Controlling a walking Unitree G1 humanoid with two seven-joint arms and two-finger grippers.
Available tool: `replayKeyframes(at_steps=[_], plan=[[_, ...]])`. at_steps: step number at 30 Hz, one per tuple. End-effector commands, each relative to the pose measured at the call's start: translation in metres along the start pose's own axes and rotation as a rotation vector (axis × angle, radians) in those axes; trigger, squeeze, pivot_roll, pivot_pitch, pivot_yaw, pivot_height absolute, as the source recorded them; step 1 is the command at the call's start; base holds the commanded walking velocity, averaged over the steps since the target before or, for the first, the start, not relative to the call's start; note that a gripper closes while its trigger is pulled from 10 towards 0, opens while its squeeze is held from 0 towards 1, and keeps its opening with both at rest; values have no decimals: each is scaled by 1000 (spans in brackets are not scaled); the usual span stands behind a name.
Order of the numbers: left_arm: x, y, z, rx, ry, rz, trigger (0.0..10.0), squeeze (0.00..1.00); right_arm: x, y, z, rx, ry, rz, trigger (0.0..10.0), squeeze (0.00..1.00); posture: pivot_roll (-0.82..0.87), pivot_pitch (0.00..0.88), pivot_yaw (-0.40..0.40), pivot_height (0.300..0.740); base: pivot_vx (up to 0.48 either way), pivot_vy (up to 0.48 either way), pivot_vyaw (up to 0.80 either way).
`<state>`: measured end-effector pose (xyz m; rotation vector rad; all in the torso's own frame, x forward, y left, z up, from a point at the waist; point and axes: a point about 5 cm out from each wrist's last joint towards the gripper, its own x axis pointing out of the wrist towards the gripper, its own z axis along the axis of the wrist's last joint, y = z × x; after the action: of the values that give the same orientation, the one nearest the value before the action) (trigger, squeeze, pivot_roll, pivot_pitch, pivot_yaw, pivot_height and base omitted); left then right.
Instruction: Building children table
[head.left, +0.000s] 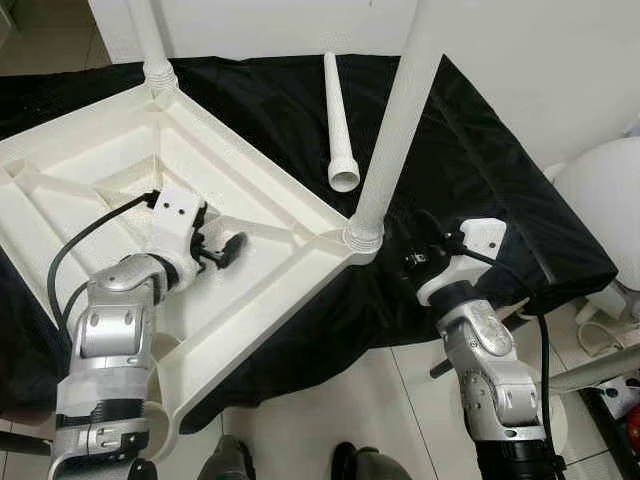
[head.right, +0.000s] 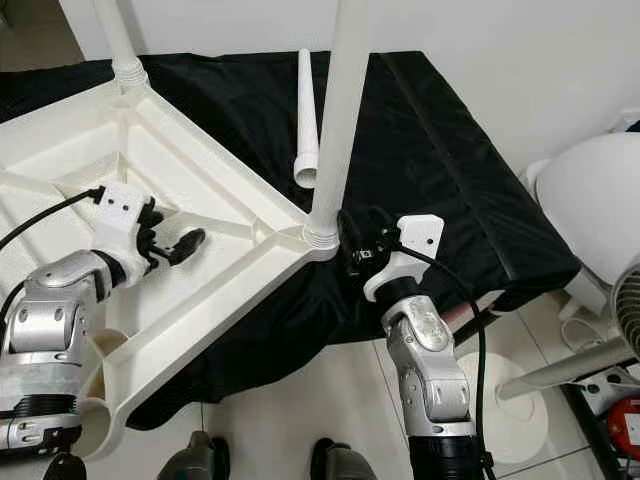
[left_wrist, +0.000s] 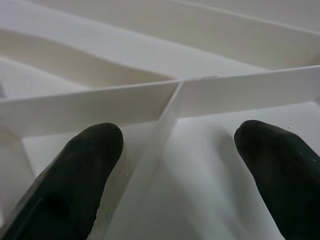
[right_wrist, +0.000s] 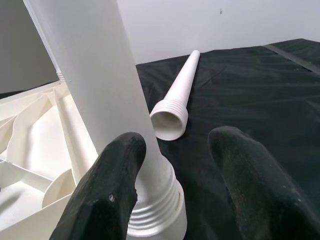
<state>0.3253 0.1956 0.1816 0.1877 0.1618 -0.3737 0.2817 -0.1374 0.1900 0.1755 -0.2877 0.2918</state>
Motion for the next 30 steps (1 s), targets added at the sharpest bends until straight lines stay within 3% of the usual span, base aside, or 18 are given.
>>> replayKeyframes(at_steps=[1, 9, 10, 11, 30], plan=[[-1, 15, -4, -1, 24, 291, 10000, 0, -2, 1, -2, 1, -1, -5, 10000, 0, 81, 143, -27, 740, 0, 0, 0], [3, 26, -8, 34, 120, 371, 10000, 0, -3, 2, -1, 2, -7, -10, 10000, 0, 72, 145, -17, 740, 0, 0, 0], [3, 27, -8, 29, 126, 379, 2196, 0, -3, 1, 0, 2, -8, -12, 10000, 0, 72, 144, -18, 740, 0, 0, 0], [3, 30, -8, 22, 135, 399, 0, 0, -3, 1, 0, 1, -9, -16, 10000, 0, 69, 148, -18, 740, 0, 0, 0], [-2, 55, -1, 33, 143, 591, 0, 0, -3, -1, 1, 6, -19, -28, 10000, 0, 70, 149, -19, 740, 0, 0, 0]])
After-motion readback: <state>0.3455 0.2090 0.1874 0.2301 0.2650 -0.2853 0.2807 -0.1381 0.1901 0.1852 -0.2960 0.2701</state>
